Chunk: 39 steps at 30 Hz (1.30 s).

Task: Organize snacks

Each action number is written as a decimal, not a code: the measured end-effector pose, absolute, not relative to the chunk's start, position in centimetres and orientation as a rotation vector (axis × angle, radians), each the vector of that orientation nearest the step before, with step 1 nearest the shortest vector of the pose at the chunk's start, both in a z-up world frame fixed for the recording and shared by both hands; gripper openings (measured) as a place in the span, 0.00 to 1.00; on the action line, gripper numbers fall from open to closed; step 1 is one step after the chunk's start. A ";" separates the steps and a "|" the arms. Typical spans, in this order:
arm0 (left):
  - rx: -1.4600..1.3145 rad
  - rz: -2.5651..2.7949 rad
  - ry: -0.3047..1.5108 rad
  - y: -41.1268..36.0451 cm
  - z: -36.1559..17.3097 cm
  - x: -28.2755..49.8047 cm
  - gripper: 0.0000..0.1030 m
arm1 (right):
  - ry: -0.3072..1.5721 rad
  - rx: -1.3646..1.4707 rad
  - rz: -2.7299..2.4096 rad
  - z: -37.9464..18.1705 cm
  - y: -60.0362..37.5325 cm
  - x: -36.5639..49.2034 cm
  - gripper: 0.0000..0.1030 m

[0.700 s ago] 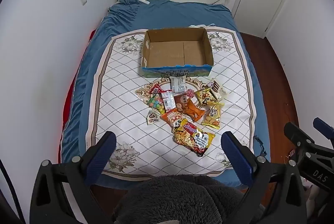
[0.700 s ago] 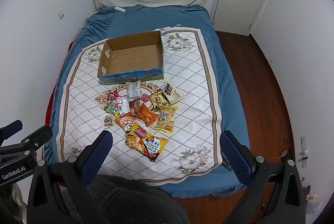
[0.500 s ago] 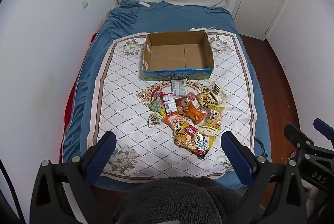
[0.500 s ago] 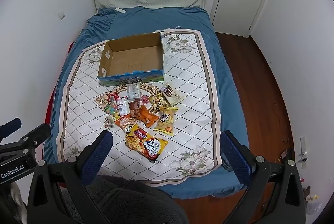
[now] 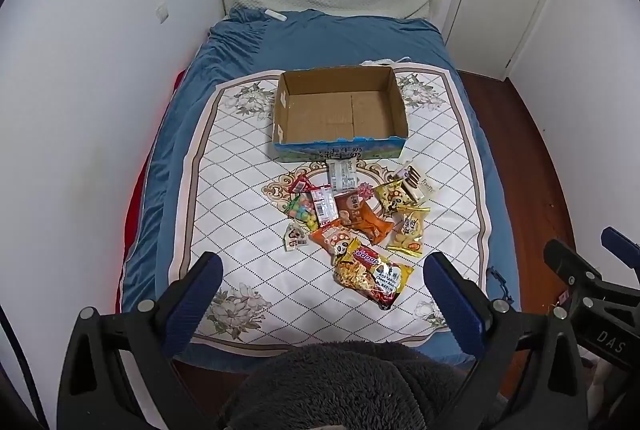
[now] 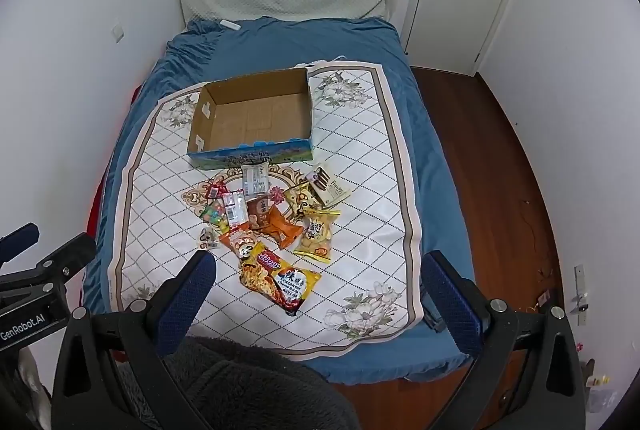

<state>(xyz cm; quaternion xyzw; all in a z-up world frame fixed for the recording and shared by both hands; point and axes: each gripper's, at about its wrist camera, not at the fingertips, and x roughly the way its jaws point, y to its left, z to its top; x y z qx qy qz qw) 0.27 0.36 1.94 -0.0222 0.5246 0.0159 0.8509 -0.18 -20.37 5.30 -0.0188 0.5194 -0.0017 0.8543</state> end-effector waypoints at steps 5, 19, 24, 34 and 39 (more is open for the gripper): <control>-0.049 0.036 1.104 0.0 1.5 -0.2 1.00 | 1.091 -0.037 0.000 5.4 -20.4 -0.4 1.00; -0.046 0.034 1.104 0.0 1.5 -0.3 1.00 | 1.088 -0.034 0.003 5.4 -20.3 -0.5 1.00; -0.049 0.033 1.104 0.0 1.5 -0.4 1.00 | 1.089 -0.037 0.003 5.4 -20.2 -0.5 1.00; -0.044 0.032 1.102 0.0 1.5 -0.3 1.00 | 1.086 -0.026 0.005 5.5 -20.2 -0.3 1.00; -0.042 0.030 1.102 0.0 1.5 -0.1 1.00 | 1.087 -0.023 0.007 5.5 -20.2 -0.2 1.00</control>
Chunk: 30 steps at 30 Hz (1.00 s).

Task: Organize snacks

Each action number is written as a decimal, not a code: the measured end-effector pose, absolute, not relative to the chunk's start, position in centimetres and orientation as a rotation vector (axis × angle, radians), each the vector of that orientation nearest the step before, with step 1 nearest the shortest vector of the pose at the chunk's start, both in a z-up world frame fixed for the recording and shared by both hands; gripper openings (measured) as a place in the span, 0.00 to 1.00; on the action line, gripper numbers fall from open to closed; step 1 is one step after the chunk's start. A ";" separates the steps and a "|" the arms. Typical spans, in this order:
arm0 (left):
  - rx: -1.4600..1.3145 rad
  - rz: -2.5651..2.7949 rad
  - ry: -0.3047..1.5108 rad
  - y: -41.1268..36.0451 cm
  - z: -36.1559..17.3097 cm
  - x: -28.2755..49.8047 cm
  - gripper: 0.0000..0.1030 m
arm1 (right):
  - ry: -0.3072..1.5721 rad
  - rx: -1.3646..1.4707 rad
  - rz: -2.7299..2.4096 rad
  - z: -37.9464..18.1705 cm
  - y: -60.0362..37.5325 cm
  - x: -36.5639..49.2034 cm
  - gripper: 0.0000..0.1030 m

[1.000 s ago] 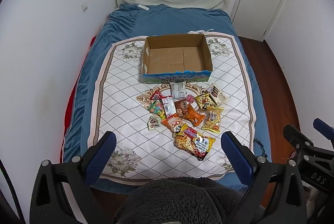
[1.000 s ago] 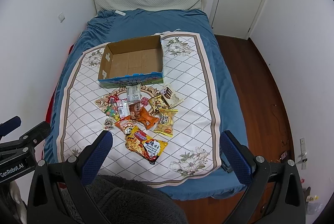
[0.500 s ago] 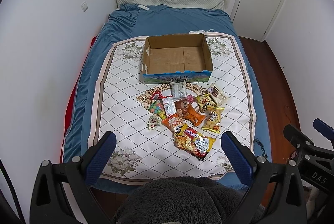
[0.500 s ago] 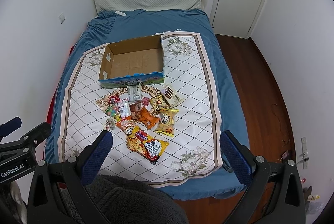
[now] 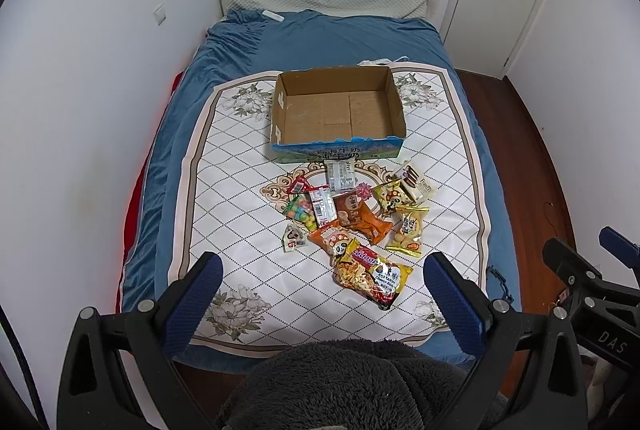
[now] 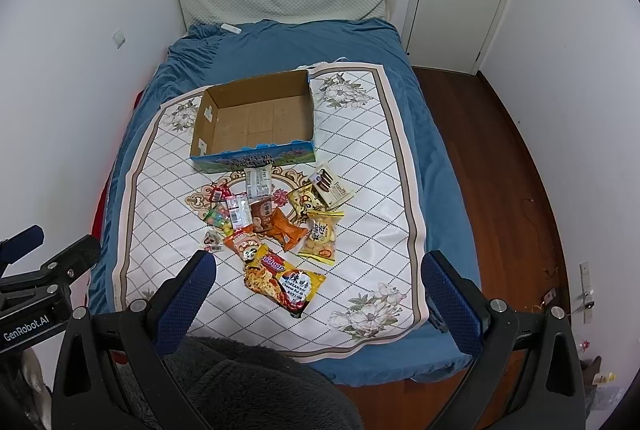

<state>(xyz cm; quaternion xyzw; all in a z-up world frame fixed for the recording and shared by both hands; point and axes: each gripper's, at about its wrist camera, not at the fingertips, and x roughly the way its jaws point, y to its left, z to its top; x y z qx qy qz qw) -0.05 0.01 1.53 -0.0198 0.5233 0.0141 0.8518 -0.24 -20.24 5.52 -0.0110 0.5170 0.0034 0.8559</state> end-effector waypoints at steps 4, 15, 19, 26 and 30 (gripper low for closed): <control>-0.039 0.029 1.103 -0.2 1.5 -0.1 1.00 | 1.085 -0.019 0.009 5.6 -20.2 -0.2 1.00; -0.036 0.033 1.094 -0.2 1.7 0.0 1.00 | 1.079 -0.013 0.016 5.5 -20.4 -0.3 1.00; -0.037 0.032 1.090 -0.2 1.8 -0.2 1.00 | 1.076 -0.011 0.015 5.6 -20.4 -0.3 1.00; -0.038 0.034 1.091 -0.2 1.8 -0.2 1.00 | 1.077 -0.001 0.019 5.5 -20.5 -0.3 1.00; -0.044 0.036 1.097 -0.1 1.6 0.0 1.00 | 1.085 0.011 0.021 5.2 -20.7 -0.2 1.00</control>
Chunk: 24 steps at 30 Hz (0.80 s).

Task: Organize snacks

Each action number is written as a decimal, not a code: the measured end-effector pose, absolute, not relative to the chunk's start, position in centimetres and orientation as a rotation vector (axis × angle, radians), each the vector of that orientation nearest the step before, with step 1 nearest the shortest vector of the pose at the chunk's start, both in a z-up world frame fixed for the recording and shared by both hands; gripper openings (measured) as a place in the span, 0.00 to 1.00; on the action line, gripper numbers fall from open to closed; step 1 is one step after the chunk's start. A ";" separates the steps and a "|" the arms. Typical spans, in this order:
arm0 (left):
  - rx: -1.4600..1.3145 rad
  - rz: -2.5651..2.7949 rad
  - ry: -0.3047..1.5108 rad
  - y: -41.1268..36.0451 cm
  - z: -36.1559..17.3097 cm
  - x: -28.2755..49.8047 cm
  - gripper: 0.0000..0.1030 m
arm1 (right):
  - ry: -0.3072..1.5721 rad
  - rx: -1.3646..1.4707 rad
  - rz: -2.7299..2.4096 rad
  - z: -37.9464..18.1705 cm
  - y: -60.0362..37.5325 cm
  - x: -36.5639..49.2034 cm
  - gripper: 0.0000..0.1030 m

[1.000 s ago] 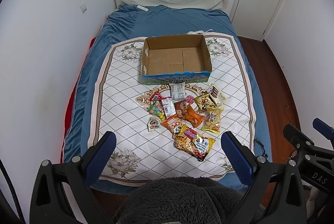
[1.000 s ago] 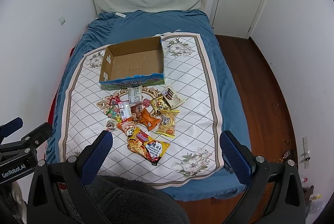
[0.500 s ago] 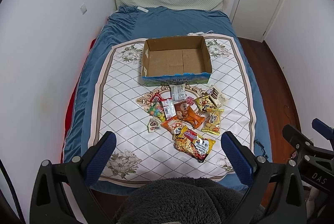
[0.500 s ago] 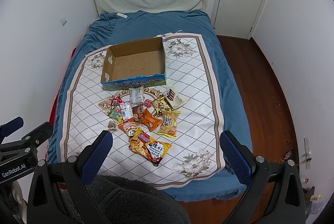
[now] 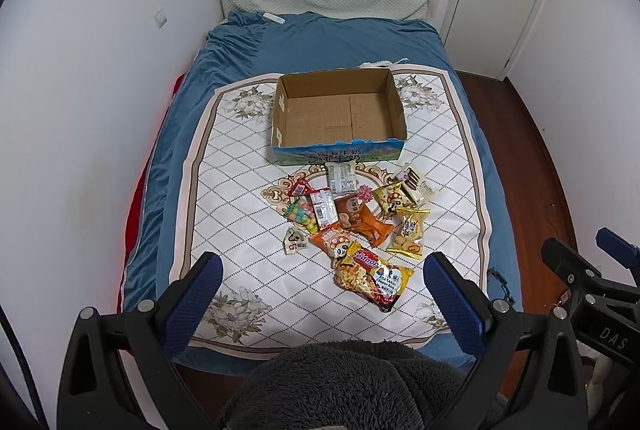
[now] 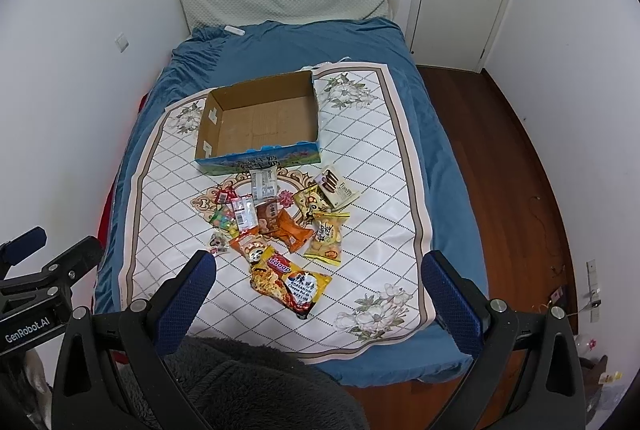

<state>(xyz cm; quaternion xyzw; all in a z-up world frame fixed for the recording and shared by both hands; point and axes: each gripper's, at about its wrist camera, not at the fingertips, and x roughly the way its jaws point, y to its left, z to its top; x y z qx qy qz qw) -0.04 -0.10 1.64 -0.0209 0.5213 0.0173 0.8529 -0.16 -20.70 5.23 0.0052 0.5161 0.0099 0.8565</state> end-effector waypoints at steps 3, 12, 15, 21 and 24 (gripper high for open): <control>-0.064 0.048 1.118 0.3 0.5 0.6 1.00 | 1.097 0.021 0.020 4.5 -21.2 0.3 1.00; -0.156 0.145 1.340 1.9 -11.1 4.9 1.00 | 1.290 0.050 0.016 -6.5 -23.2 5.0 1.00; -0.145 0.178 1.413 2.2 -15.9 6.2 1.00 | 1.361 0.012 0.049 -12.4 -22.8 6.8 1.00; -0.111 0.246 1.557 3.4 -26.6 7.6 1.00 | 1.510 -0.161 0.179 -26.0 -18.4 10.1 1.00; -0.105 0.281 1.614 4.0 -31.3 7.9 1.00 | 1.544 -0.308 0.301 -31.6 -15.0 10.7 1.00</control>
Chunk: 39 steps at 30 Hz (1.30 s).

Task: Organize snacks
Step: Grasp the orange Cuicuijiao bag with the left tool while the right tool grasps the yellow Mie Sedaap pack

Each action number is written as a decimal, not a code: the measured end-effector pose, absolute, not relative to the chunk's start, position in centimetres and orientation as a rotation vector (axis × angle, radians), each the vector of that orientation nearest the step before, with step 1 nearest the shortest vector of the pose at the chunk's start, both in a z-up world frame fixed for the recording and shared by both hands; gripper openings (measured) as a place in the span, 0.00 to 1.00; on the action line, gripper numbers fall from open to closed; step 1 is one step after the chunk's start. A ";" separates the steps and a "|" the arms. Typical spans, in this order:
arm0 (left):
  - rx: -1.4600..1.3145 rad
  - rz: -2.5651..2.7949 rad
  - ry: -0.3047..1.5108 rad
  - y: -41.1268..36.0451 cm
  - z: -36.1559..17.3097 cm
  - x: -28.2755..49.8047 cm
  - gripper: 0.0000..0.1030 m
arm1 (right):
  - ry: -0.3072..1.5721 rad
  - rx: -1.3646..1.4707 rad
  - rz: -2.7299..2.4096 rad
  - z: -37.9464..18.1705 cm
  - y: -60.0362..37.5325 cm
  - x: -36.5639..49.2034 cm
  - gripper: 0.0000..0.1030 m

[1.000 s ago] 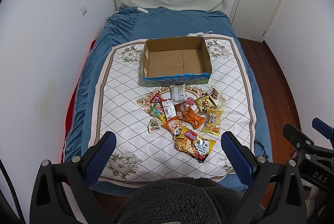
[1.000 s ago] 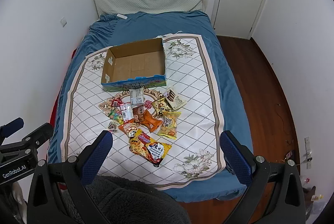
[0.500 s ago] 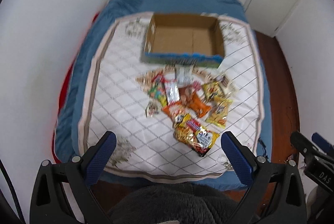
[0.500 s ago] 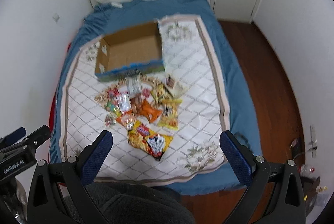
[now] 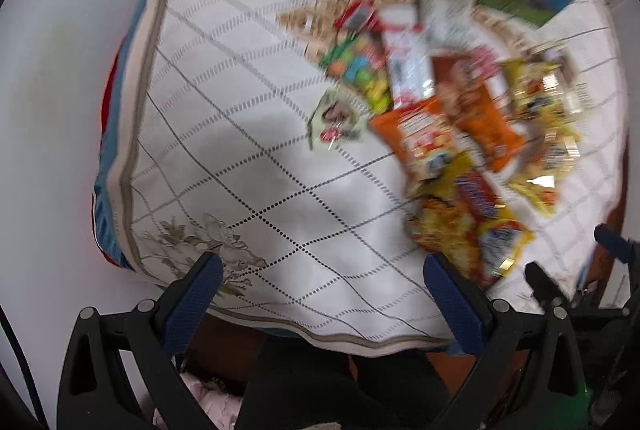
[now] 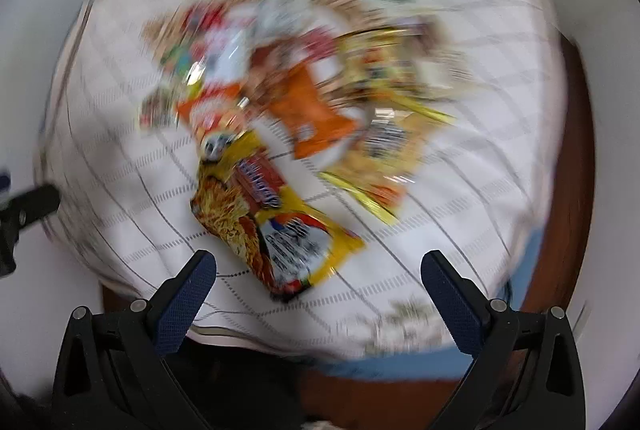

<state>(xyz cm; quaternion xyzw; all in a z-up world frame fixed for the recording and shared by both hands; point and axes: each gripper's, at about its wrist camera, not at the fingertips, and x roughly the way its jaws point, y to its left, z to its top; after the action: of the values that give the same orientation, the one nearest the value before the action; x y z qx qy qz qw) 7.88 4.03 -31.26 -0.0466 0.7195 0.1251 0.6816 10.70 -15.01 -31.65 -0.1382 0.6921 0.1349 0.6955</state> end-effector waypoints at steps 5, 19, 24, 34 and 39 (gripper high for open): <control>-0.129 0.336 1.691 5.6 -37.1 8.0 1.00 | 1.542 -0.626 0.500 -39.3 -9.4 9.3 1.00; -0.213 0.397 1.708 8.9 -39.1 8.8 1.00 | 1.683 -0.527 0.398 -47.7 -8.4 10.0 0.90; -0.324 0.339 1.713 7.6 -39.5 11.9 1.00 | 1.776 -0.021 0.099 -47.8 -15.7 12.0 0.89; -0.517 0.252 1.849 2.5 -46.3 18.7 1.00 | 1.828 0.362 -0.109 -51.4 -21.5 12.1 0.91; -0.454 0.267 1.886 0.9 -49.1 19.4 0.77 | 1.851 0.365 -0.123 -50.8 -22.6 13.8 0.92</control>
<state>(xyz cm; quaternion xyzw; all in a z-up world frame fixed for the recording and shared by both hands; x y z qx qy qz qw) 19.39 0.92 -49.11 -0.1924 0.7995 0.1132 0.5576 13.77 -22.55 -50.82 0.1564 0.7936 -0.0526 0.5857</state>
